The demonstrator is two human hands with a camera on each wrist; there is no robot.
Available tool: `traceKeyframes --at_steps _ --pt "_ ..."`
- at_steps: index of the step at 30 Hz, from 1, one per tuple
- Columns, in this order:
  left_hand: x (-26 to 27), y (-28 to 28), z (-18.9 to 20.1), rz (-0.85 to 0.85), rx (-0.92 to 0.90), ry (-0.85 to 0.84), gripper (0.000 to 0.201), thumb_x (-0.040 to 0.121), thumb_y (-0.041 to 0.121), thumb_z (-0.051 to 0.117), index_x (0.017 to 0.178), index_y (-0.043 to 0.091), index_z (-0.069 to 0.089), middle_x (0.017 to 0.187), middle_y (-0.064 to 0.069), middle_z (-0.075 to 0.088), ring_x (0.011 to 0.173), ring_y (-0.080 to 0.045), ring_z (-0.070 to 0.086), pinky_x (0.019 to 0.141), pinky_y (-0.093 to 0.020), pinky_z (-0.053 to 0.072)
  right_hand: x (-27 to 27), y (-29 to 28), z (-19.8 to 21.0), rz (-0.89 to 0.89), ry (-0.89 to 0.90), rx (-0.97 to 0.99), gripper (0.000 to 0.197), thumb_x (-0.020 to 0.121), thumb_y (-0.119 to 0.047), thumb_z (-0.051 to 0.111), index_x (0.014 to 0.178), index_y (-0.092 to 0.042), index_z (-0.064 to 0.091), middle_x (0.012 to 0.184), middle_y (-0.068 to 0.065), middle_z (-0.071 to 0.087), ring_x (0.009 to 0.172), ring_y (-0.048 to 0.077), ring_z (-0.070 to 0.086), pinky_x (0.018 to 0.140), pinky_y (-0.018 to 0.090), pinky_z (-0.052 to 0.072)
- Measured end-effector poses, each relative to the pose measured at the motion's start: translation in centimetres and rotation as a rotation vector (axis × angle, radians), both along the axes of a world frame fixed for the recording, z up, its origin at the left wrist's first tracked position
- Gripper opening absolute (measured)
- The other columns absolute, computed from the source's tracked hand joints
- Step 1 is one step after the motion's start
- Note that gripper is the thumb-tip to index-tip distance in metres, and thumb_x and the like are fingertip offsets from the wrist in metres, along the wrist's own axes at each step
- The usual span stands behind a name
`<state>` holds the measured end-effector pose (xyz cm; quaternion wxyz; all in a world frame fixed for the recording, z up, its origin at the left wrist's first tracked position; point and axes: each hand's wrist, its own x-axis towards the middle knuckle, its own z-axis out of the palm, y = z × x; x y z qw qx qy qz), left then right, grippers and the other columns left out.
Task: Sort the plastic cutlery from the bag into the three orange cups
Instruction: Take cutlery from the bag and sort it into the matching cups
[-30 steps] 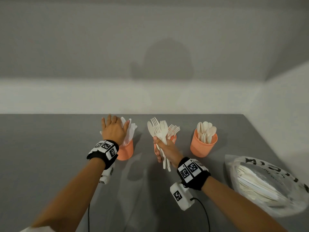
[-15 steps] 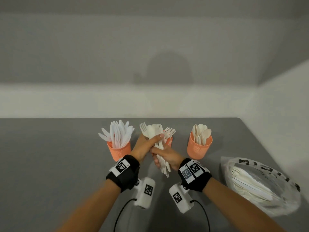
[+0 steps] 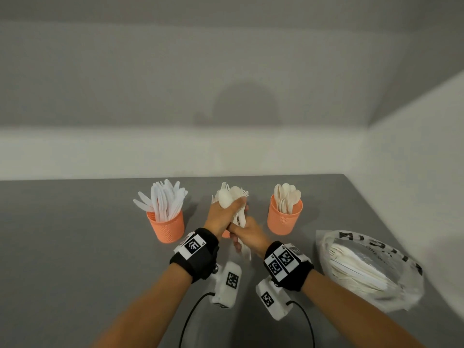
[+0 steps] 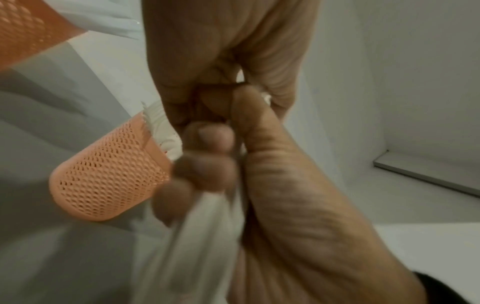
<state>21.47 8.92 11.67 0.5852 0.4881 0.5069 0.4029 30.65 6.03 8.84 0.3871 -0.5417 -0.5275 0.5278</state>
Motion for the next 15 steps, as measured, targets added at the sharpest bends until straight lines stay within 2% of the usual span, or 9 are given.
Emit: traceKeyframes --at_steps 2,3,4,7,9,11,15 --pt "-0.1 0.3 0.1 0.008 -0.018 -0.013 0.053 0.085 0.051 0.054 0.099 0.002 0.066 0.089 -0.015 0.071 0.073 -0.026 0.067 0.064 -0.030 0.054 0.5 0.0 0.0 -0.008 0.041 0.018 0.019 0.093 -0.017 0.055 0.074 -0.014 0.054 0.044 -0.003 0.045 0.031 0.006 0.038 0.035 0.020 0.034" --pt "-0.3 0.6 0.1 0.036 -0.031 -0.032 0.059 0.085 0.056 0.047 0.103 0.003 0.066 0.094 -0.016 0.071 0.081 -0.027 0.068 0.073 -0.034 0.055 0.9 0.0 0.0 -0.012 0.067 0.027 0.017 0.092 -0.019 0.057 0.076 -0.014 0.056 0.041 -0.005 0.045 0.030 0.006 0.037 0.034 0.018 0.032" --pt "-0.5 0.7 0.2 0.062 -0.046 -0.058 0.059 0.088 0.055 0.042 0.103 0.004 0.066 0.095 -0.016 0.071 0.084 -0.027 0.068 0.075 -0.035 0.054 1.2 0.0 0.0 -0.016 0.077 0.036 0.015 0.091 -0.020 0.059 0.077 -0.014 0.057 0.041 -0.007 0.046 0.030 0.005 0.037 0.033 0.017 0.030" --pt "-0.9 1.2 0.3 0.104 -0.087 -0.061 0.042 0.095 0.037 0.039 0.098 0.003 0.064 0.086 -0.012 0.067 0.070 -0.019 0.062 0.061 -0.026 0.051 2.0 -0.1 -0.5 -0.025 0.061 0.040 0.012 0.087 -0.018 0.064 0.077 -0.017 0.059 0.042 -0.005 0.051 0.030 0.005 0.038 0.032 0.016 0.029" --pt "-1.2 1.3 0.7 0.074 -0.108 -0.020 0.032 0.095 0.027 0.039 0.087 0.006 0.061 0.079 -0.008 0.063 0.064 -0.016 0.056 0.057 -0.023 0.046 2.2 -0.3 -0.8 -0.026 0.031 0.022 0.014 0.085 -0.017 0.067 0.075 -0.017 0.057 0.041 -0.006 0.050 0.030 0.005 0.038 0.033 0.016 0.029" --pt "-1.6 1.5 1.2 0.002 -0.157 0.027 0.027 0.092 0.026 0.040 0.083 0.010 0.059 0.075 -0.005 0.061 0.064 -0.015 0.054 0.059 -0.025 0.043 2.4 -0.5 -1.0 -0.026 0.012 -0.001 0.016 0.084 -0.017 0.068 0.074 -0.017 0.055 0.040 -0.007 0.047 0.030 0.004 0.037 0.033 0.016 0.030" --pt "-1.7 1.9 1.4 -0.087 -0.241 0.125 0.021 0.089 0.028 0.044 0.091 0.011 0.057 0.074 -0.004 0.056 0.062 -0.014 0.049 0.057 -0.024 0.039 2.4 -0.8 -0.7 -0.010 -0.029 0.004 0.016 0.085 -0.016 0.067 0.076 -0.021 0.055 0.044 -0.004 0.047 0.030 0.004 0.034 0.033 0.016 0.027"
